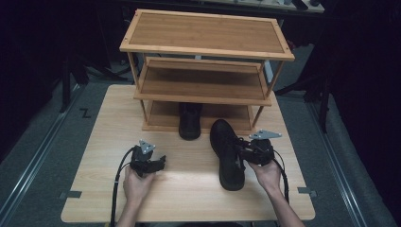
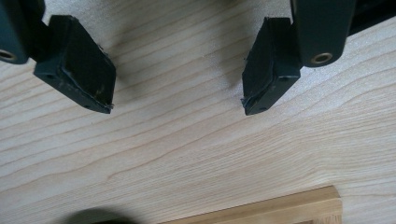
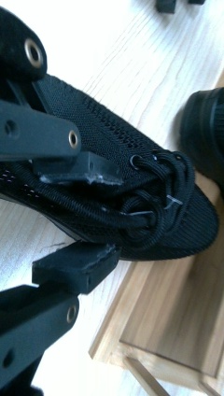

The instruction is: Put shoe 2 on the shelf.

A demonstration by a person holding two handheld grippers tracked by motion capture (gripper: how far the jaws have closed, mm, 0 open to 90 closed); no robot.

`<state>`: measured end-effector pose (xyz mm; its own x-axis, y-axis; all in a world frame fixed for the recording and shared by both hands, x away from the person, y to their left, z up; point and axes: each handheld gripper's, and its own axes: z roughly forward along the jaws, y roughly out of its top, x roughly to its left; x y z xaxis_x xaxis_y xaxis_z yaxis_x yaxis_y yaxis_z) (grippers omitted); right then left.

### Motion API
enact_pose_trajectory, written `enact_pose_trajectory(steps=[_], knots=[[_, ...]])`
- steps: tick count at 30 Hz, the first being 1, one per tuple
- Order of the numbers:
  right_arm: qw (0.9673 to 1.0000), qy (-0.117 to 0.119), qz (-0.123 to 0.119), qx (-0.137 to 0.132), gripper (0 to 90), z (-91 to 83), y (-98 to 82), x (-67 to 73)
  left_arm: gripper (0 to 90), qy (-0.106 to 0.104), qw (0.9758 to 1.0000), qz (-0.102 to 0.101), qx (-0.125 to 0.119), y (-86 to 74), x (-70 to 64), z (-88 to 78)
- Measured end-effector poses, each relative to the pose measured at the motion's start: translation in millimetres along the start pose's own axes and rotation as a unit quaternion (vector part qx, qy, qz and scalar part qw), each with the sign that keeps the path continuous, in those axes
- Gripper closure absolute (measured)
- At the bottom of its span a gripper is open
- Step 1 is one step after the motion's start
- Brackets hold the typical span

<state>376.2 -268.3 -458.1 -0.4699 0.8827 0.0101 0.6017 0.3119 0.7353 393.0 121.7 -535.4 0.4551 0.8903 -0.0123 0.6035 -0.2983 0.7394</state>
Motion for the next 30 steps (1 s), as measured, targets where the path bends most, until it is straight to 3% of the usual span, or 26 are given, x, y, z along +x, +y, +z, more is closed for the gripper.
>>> enact_pose_trajectory(steps=[6,14,16,23,26,30], knots=[[0.9992,-0.009,-0.02,0.033,65.8,20.1,-0.2,7.1,26.2,-0.001,1.0,-0.001,0.0,0.0,0.2,0.0],[0.9986,0.016,-0.009,0.049,74.5,28.2,-3.6,-1.0,26.5,0.001,1.0,-0.002,-0.001,0.1,0.0,0.2],[0.9986,0.028,-0.002,0.045,83.5,27.9,-5.5,-2.3,26.5,0.001,1.0,-0.002,-0.001,0.1,-0.1,0.2],[0.9995,0.023,0.013,0.018,87.6,21.2,-7.0,-6.4,26.5,0.001,1.0,-0.002,-0.001,0.2,0.0,0.2],[0.9983,0.047,0.036,0.0,88.2,13.5,-5.4,-15.3,26.5,0.0,1.0,-0.002,0.0,0.2,0.0,0.1],[0.9984,0.043,0.03,-0.019,88.2,2.6,1.2,-18.0,26.5,0.0,1.0,-0.002,0.0,0.2,0.0,0.1]])
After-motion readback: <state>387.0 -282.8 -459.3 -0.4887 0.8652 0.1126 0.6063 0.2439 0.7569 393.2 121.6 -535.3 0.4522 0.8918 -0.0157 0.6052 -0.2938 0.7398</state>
